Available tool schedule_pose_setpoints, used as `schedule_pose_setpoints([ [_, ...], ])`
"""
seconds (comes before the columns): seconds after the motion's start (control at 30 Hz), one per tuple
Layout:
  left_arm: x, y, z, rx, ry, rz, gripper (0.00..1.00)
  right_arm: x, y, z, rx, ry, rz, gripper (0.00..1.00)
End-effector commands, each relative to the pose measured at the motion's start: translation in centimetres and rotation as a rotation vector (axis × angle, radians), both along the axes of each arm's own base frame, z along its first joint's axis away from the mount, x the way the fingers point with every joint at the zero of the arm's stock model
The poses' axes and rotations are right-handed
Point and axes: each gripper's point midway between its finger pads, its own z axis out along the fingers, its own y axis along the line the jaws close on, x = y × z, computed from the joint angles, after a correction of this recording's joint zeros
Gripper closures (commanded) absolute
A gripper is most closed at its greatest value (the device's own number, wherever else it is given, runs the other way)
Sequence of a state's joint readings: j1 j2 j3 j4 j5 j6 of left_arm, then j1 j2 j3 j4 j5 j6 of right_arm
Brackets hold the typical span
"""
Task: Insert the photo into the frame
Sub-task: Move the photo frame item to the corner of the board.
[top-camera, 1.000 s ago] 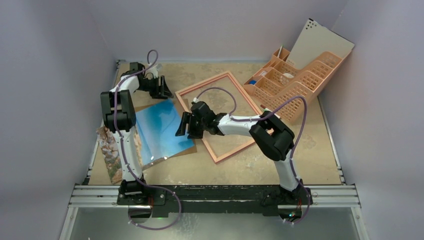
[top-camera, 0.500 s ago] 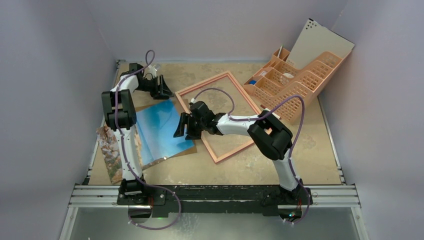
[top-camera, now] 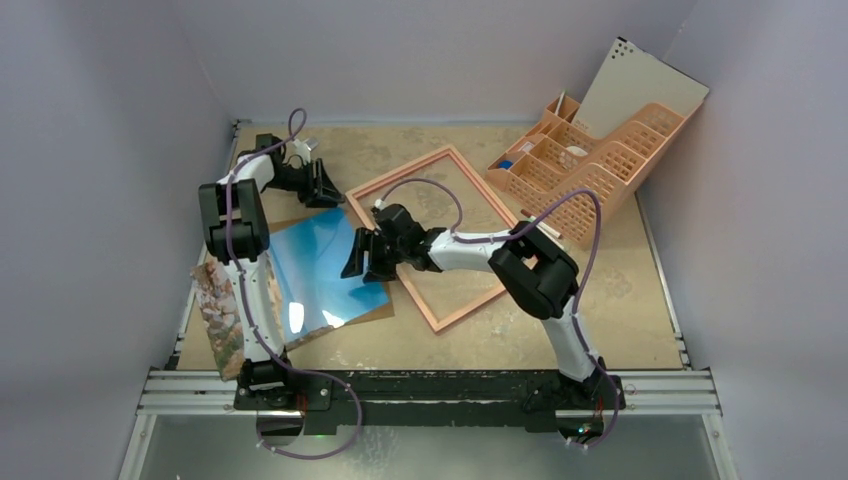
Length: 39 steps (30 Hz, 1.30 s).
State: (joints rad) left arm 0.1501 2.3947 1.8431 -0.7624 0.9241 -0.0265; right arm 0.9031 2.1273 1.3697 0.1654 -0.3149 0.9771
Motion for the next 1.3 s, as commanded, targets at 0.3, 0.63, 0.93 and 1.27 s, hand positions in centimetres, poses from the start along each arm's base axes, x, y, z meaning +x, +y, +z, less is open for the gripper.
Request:
schedule_pose_setpoints([
  [0.3, -3.9, 2.3, -4.6, 0.197, 0.160, 0.017, 0.62, 9.6, -3.4, -1.3, -0.191, -0.102, -0.178, 0.31],
  [0.63, -2.3, 3.6, -3.4, 0.287, 0.119, 0.100, 0.63, 15.6, -3.3, -1.7, -0.359, -0.246, -0.223, 0.31],
  [0.93, -1.1, 6.8, 0.5, 0.466, 0.000, 0.308, 0.56, 15.5, -2.0, 2.0, -0.331, -0.430, -0.131, 0.30],
  [1.27, -7.1, 9.2, 6.0, 0.591, -0.054, 0.593, 0.48, 9.8, -3.4, 5.5, -0.316, -0.447, -0.109, 0.28],
])
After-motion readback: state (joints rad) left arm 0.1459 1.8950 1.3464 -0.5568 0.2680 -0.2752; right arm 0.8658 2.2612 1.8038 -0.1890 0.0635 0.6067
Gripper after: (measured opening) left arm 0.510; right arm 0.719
